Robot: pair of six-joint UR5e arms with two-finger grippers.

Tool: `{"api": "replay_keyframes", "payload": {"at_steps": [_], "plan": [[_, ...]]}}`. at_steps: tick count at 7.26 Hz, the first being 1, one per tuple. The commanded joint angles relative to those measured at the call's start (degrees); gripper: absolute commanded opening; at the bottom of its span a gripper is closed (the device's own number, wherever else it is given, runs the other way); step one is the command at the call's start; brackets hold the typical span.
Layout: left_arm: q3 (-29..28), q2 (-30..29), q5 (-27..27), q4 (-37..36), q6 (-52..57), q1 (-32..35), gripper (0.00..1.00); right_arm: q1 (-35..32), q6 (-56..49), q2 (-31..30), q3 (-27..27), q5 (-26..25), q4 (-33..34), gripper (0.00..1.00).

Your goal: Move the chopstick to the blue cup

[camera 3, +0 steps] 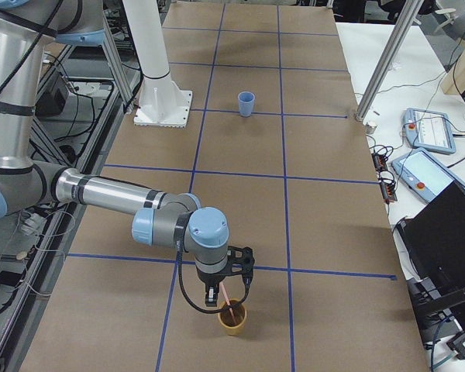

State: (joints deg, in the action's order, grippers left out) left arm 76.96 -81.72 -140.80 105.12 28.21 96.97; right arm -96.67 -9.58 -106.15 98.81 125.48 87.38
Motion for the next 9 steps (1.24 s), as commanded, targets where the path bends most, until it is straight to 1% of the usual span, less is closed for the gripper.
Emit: {"api": "replay_keyframes", "payload": {"at_steps": [1,3,5,7,8,9], "plan": [[0.03,-0.01,0.0,0.0,0.0,0.06,0.98,-0.09,0.7,1.29,4.35,0.03,8.29,0.87],[0.03,-0.01,0.0,0.0,0.09,-0.03,0.98,-0.09,4.02,4.79,3.68,0.12,12.36,0.77],[0.03,-0.1,0.0,0.09,0.09,-0.03,0.98,-0.09,4.13,6.21,1.66,0.03,12.38,0.75],[-0.76,0.07,0.09,3.33,0.0,0.06,0.98,-0.01,4.13,6.13,0.95,0.03,12.38,0.72],[-0.41,0.07,0.09,3.34,-0.09,-0.03,0.98,-0.01,4.13,6.04,0.25,0.03,11.94,0.66],[-0.15,0.07,0.09,3.34,-0.09,0.06,0.98,-0.01,4.05,5.78,-0.01,0.03,11.85,0.65]]}}
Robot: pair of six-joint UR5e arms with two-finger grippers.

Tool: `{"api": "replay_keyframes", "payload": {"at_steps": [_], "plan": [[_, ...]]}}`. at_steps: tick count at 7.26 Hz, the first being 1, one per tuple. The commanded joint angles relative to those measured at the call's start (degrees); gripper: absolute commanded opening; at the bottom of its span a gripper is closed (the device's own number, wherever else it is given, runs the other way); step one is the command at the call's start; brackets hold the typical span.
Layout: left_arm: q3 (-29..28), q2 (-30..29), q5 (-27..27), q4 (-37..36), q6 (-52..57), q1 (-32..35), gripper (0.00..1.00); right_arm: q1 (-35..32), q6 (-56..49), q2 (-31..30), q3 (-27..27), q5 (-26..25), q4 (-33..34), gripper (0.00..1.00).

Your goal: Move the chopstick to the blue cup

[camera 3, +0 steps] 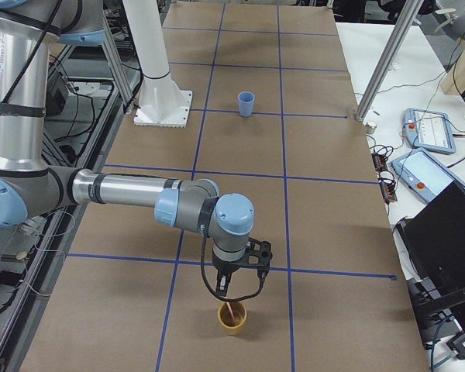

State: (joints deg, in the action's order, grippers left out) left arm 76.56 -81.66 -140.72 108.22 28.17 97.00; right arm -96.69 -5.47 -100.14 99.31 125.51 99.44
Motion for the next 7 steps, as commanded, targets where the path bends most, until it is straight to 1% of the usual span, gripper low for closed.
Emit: {"api": "replay_keyframes", "payload": {"at_steps": [1,3,4,5,6,7], "plan": [[0.26,0.01,0.01,0.24,-0.04,0.04,0.98,0.01,-0.07,-0.49,-0.78,-0.18,-0.3,0.63],[0.34,0.01,0.01,0.24,-0.04,-0.05,0.98,0.01,-0.68,-0.67,-1.22,-0.35,-0.3,0.63],[0.43,0.01,0.01,0.24,0.04,0.03,0.98,0.01,-0.77,-0.76,-1.23,-0.53,-0.3,0.59],[0.43,0.01,0.01,0.24,0.05,-0.05,0.98,0.01,-0.68,-0.76,-1.4,-0.62,-0.3,0.48],[0.35,0.01,0.01,0.24,0.05,-0.05,0.98,0.09,-0.68,-0.76,-1.66,-0.62,-0.3,0.42],[0.35,0.01,0.01,0.24,0.05,0.03,0.98,0.09,-0.77,-0.85,-1.67,-0.62,-0.3,0.41]]}}
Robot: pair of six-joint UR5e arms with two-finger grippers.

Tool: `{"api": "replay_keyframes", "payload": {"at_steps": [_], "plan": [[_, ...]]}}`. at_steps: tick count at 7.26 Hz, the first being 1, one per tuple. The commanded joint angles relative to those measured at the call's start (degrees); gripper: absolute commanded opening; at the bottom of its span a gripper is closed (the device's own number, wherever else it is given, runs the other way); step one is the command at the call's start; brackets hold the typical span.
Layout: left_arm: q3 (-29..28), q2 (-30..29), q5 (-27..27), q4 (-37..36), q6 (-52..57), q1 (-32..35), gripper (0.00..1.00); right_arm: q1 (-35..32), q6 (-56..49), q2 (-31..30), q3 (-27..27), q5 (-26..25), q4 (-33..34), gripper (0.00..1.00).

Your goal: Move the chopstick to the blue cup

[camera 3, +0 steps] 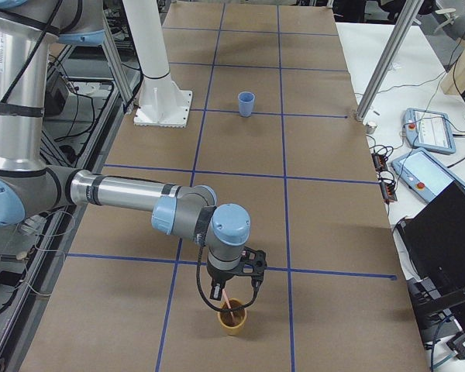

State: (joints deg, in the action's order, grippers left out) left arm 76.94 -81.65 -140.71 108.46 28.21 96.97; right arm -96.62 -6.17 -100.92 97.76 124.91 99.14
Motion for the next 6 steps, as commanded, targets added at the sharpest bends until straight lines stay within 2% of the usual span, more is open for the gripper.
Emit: {"api": "replay_keyframes", "payload": {"at_steps": [1,2,5,6], "plan": [[-0.03,0.0,0.0,0.0,0.0,-0.03,0.98,0.03,-0.24,-0.33,-0.11,-0.11,0.0,0.4],[-0.03,0.0,0.0,0.0,0.0,-0.03,0.98,0.03,-0.15,-0.25,-0.11,-0.11,0.0,0.37],[-0.12,0.0,0.0,0.0,0.0,0.06,0.98,0.03,-0.15,0.02,-0.03,-0.11,0.0,0.0],[-0.04,0.0,0.0,0.0,0.0,-0.03,0.98,0.03,-0.15,0.28,0.06,-0.54,0.0,0.0]]}}
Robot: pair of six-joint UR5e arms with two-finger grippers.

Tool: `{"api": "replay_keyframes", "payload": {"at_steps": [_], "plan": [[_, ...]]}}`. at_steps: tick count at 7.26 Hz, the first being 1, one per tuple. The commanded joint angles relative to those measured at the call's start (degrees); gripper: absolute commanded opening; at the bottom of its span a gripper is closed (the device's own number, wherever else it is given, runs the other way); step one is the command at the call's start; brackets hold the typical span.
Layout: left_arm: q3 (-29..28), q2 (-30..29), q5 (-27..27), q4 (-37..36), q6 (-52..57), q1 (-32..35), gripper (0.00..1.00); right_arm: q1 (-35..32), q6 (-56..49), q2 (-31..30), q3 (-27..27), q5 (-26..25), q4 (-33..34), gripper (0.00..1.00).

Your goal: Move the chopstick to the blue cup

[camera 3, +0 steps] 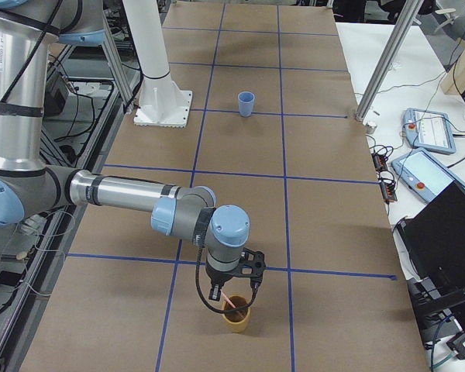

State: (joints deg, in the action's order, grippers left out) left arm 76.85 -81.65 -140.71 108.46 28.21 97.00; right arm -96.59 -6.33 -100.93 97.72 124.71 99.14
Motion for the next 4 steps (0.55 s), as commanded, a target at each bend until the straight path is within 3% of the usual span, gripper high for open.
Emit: {"api": "replay_keyframes", "payload": {"at_steps": [1,4], "plan": [[-0.03,-0.09,0.0,0.0,0.0,-0.05,0.98,0.0,-0.09,0.3,0.54,-0.34,0.09,0.0],[-0.12,-0.09,0.0,0.0,0.0,-0.05,0.98,-0.09,-1.57,0.21,1.41,-0.34,0.35,0.0]]}}
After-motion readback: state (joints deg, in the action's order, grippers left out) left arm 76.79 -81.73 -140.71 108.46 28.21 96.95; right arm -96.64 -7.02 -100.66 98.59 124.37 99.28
